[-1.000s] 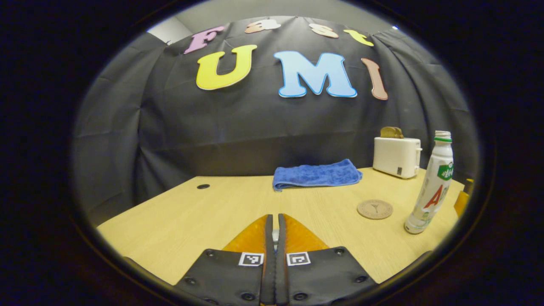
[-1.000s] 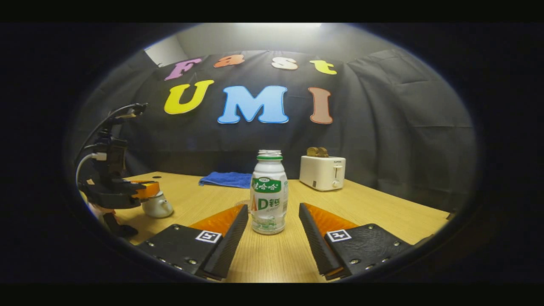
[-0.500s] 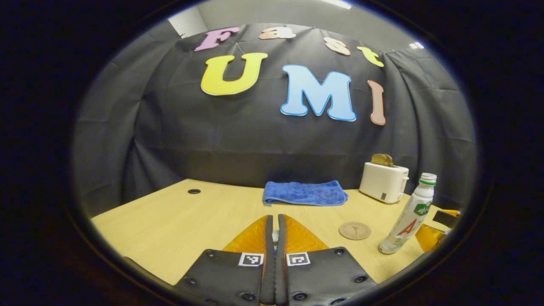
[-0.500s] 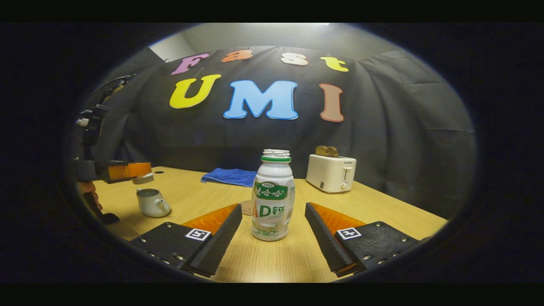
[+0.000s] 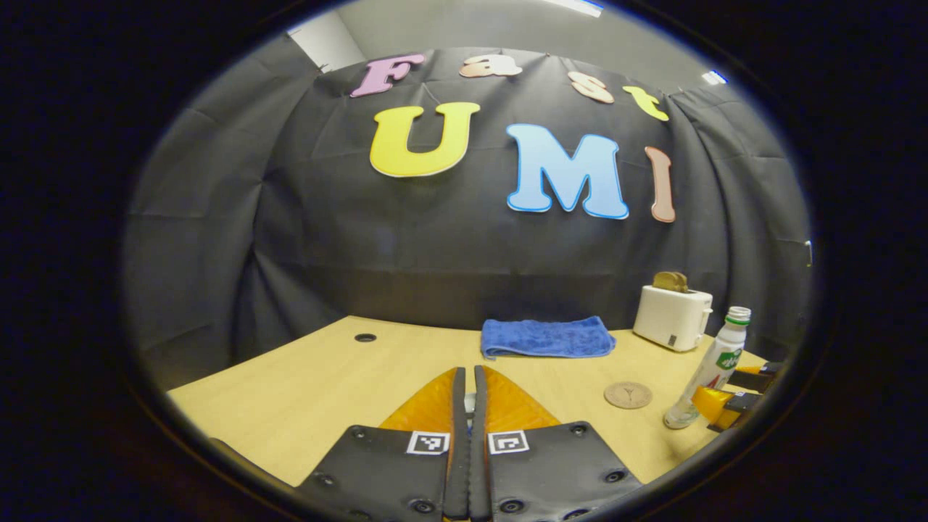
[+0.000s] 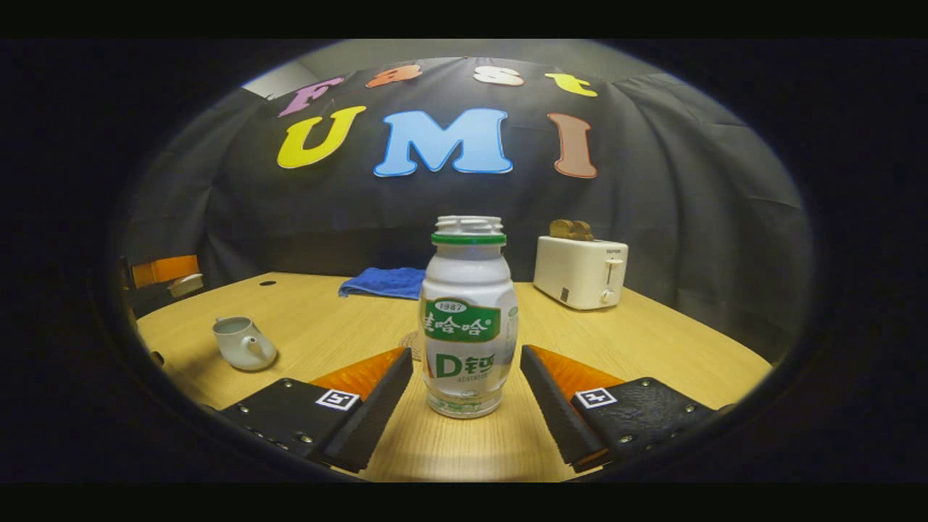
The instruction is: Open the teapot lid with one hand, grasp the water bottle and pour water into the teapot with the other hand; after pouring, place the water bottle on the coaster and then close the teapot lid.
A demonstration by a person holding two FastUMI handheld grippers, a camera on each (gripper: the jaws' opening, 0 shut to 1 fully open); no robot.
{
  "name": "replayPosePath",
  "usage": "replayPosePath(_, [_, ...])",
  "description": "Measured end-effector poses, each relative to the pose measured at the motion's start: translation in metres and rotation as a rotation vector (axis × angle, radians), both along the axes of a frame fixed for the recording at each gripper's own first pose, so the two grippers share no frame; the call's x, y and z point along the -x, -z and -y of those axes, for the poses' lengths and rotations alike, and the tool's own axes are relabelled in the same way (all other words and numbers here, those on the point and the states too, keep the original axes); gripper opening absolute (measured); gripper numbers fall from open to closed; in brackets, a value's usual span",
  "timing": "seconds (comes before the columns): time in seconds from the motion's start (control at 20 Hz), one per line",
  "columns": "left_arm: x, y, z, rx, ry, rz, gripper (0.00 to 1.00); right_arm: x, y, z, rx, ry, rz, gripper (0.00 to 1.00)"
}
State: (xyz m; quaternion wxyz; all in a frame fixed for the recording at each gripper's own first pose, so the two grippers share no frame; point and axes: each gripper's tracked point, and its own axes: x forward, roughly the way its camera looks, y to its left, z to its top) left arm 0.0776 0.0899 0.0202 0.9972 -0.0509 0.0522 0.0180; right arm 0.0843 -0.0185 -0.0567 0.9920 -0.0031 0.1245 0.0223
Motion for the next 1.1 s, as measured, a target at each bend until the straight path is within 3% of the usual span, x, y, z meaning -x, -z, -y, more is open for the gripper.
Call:
replayPosePath(0.25, [0.006, 0.008, -0.022, -0.002, -0.032, -0.014, 0.10, -0.007, 0.002, 0.001, 0.009, 0.015, -0.005, 0.92])
replayPosePath(0.6, [0.009, 0.016, -0.028, 0.002, -0.034, -0.031, 0.10, -0.006, 0.000, -0.002, 0.065, -0.002, 0.003, 0.77])
replayPosePath(0.85, [0.010, 0.018, -0.032, 0.008, -0.033, -0.033, 0.10, -0.005, -0.031, -0.012, 0.295, -0.024, 0.085, 0.77])
replayPosePath(1.05, [0.012, 0.021, -0.041, 0.016, -0.040, -0.037, 0.10, -0.009, -0.066, -0.030, 0.570, -0.052, 0.180, 0.77])
replayPosePath(1.1, [0.014, 0.022, -0.045, 0.018, -0.043, -0.038, 0.05, -0.011, -0.069, -0.037, 0.617, -0.069, 0.196, 0.77])
